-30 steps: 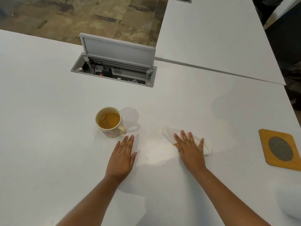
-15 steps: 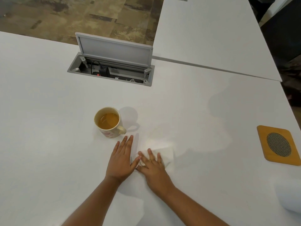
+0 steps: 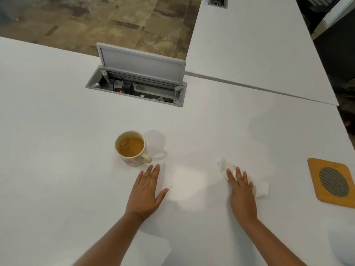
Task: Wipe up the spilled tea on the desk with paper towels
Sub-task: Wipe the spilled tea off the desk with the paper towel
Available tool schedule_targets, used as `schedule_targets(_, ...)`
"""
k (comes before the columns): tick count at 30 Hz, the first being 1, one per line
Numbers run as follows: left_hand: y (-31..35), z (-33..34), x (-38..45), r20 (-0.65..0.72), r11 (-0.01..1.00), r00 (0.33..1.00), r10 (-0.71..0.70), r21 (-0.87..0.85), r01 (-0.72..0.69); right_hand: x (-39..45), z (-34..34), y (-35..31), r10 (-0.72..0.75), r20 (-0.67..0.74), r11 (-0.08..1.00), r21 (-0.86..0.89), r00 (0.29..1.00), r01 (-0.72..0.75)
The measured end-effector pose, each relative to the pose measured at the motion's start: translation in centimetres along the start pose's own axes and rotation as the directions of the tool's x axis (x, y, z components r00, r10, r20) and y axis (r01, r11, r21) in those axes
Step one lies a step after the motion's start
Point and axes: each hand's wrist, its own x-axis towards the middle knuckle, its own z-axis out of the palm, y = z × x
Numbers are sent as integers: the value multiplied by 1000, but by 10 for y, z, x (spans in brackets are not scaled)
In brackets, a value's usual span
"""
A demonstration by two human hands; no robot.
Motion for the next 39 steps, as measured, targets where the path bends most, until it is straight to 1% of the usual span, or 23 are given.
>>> schedule_targets(2,1,0,-1,-2,1000,1000,13,12,-13,-28,12,-9,-27,23,999,31,999,27)
schedule_targets(3,1,0,-1,1,1000,1000,21,16,-21,-40,19,-19,-79,52,995,61,996,75)
schedule_targets(5,1,-1,-2,1,999,1000,30,23,-30,-58,29,-44,-242,85,966,116,966,232)
schedule_targets(6,1,-2,-2,-3,999,999,35,27,-35,-65,33,-58,-338,110,935,147,935,321)
schedule_targets(8,1,-5,-2,1,999,999,46,28,-46,-66,37,-84,-510,176,855,215,842,473)
schedule_targets(10,2,-7,-1,10,999,999,43,26,-43,-53,42,-106,-616,191,787,165,764,594)
schedule_targets(11,2,-7,-1,9,999,999,38,17,-38,-43,45,-115,-653,167,757,174,739,630)
schedule_targets(13,3,-7,-1,0,1000,1000,21,-12,-21,-15,48,-125,-691,207,722,253,693,644)
schedule_targets(14,3,-7,0,-3,1000,1000,14,-23,-14,-1,47,-129,-707,222,706,261,671,658)
schedule_targets(15,3,-7,0,-2,1000,1000,10,-28,-10,12,43,-132,-718,247,696,264,650,668)
schedule_targets(18,5,-7,0,17,1000,1000,-2,-26,2,41,38,-133,-778,317,619,238,542,749)
schedule_targets(19,4,-8,0,25,1000,1000,-3,-23,3,45,38,-133,-791,326,598,229,518,768)
schedule_targets(26,7,-10,1,19,1000,1000,2,15,-2,61,37,-127,-826,347,523,180,444,833)
schedule_targets(27,6,-9,1,16,1000,1000,-1,22,1,64,37,-127,-825,347,524,181,445,832)
schedule_targets(28,6,-7,0,10,1000,1000,-5,30,5,68,36,-127,-819,339,539,181,463,822)
schedule_targets(29,4,-5,0,3,999,1000,-9,38,9,73,34,-127,-804,323,570,177,500,802)
schedule_targets(30,3,-3,0,0,999,1000,-16,44,16,79,32,-125,-774,305,618,171,555,767)
schedule_targets(32,1,0,0,2,998,1000,-18,55,18,92,24,-115,-665,253,745,170,702,645)
schedule_targets(34,0,0,0,8,997,1000,0,76,0,98,17,-97,-504,157,857,217,850,468)
schedule_targets(35,0,-1,0,11,996,1000,4,85,-5,97,14,-89,-418,116,886,270,901,377)
schedule_targets(37,3,-3,0,19,996,1000,9,88,-11,91,9,-83,-258,64,875,438,964,205)
schedule_targets(38,4,-5,1,14,996,1000,15,87,-16,87,6,-85,-160,47,821,561,986,106)
schedule_targets(39,4,-6,1,3,996,1000,21,88,-21,84,2,-89,-46,45,713,701,998,2)
